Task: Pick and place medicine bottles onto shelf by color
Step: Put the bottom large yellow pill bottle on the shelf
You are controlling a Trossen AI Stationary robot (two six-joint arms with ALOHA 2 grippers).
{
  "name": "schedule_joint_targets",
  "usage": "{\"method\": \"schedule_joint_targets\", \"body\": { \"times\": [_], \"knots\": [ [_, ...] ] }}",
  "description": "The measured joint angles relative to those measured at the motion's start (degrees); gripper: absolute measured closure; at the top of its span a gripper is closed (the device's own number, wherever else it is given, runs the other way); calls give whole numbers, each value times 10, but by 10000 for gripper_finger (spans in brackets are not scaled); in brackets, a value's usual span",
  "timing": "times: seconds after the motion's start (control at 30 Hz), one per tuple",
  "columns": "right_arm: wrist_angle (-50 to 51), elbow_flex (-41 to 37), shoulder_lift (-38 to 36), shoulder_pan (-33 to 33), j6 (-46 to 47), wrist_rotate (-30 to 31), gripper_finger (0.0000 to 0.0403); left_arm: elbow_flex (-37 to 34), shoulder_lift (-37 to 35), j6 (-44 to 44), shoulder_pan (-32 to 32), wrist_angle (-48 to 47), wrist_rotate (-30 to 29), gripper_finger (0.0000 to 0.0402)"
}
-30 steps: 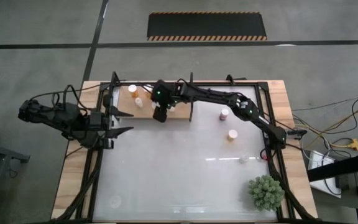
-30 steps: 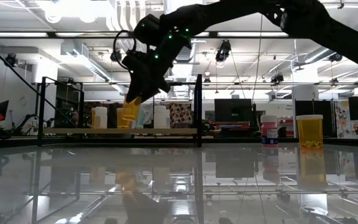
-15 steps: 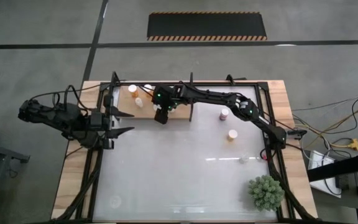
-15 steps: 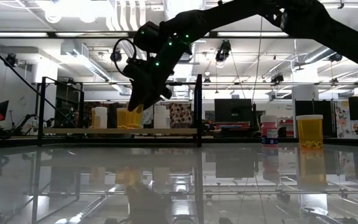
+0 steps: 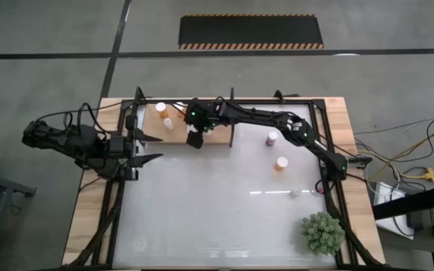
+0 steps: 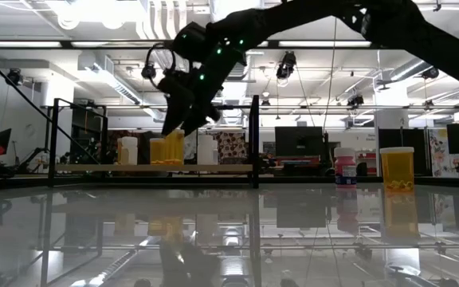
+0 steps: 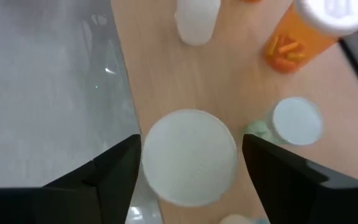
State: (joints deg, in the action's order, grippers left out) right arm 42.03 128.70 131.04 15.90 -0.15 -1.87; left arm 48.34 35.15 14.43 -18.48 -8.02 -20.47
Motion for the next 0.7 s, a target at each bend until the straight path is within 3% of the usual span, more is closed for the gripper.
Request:
{"method": "schedule_joint_targets", "body": {
  "times": [0.2,0.43,0.57,0.7],
  "knots": [
    [53,0,-57,-8,-3,1,132,-2,15,-6,0,-1,0,230],
    [130,-31,-157,-61,-15,6,174,-24,57,-48,1,0,-26,230],
    [111,-104,-222,-115,-16,40,209,-38,100,-60,7,0,-44,230],
    [54,-218,-290,-171,-5,119,246,-39,160,-71,36,13,-64,230]
  ]
}}
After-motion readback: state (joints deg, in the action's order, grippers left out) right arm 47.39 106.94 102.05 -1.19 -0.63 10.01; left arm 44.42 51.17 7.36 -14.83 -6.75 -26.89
